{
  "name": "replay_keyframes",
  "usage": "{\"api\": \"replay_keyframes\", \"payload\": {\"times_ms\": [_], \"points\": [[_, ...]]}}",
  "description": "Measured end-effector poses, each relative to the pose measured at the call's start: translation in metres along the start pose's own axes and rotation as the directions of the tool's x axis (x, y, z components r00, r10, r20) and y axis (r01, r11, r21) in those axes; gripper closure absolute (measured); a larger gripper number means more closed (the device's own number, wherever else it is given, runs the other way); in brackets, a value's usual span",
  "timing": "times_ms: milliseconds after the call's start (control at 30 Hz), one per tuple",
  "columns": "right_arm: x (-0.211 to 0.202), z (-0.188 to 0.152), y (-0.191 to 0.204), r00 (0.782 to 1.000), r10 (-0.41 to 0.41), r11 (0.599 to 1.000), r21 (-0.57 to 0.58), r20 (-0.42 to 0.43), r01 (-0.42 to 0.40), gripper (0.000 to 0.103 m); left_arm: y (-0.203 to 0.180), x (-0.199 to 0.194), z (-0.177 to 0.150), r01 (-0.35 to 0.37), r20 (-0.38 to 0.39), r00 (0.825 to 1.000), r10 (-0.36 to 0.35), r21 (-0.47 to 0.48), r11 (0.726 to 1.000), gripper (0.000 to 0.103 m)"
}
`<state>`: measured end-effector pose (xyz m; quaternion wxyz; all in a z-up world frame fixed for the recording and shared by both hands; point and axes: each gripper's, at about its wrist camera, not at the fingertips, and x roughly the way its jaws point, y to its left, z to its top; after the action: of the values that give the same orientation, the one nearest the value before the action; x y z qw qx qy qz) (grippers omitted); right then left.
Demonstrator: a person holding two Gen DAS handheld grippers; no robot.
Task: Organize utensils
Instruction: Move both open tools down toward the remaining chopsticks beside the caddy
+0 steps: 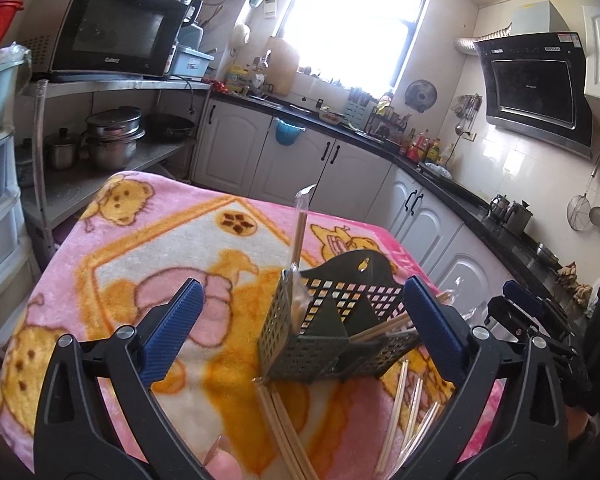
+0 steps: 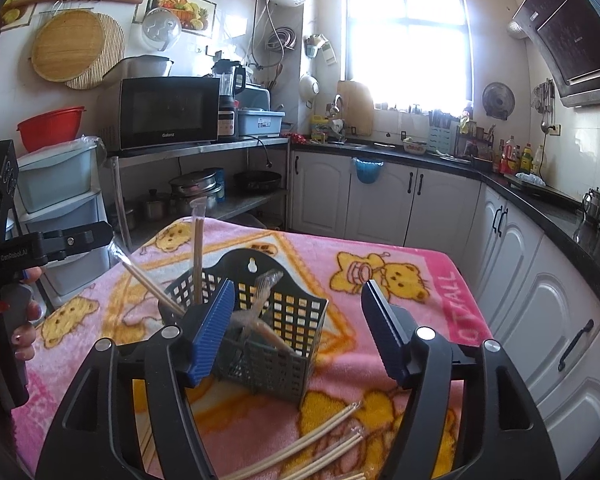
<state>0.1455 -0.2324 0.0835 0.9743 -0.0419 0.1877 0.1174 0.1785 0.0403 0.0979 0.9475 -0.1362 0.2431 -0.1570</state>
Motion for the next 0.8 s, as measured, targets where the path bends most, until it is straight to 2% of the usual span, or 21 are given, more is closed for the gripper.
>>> {"api": "replay_keyframes", "payload": {"times_ms": [800], "points": [[-0.005, -0.049, 0.009, 0.993, 0.019, 1.000, -0.001, -0.114, -0.019, 0.034, 0.010, 0.001, -0.050, -0.051, -0.100, 0.994, 0.052, 0.006, 0.999, 0.011]]}}
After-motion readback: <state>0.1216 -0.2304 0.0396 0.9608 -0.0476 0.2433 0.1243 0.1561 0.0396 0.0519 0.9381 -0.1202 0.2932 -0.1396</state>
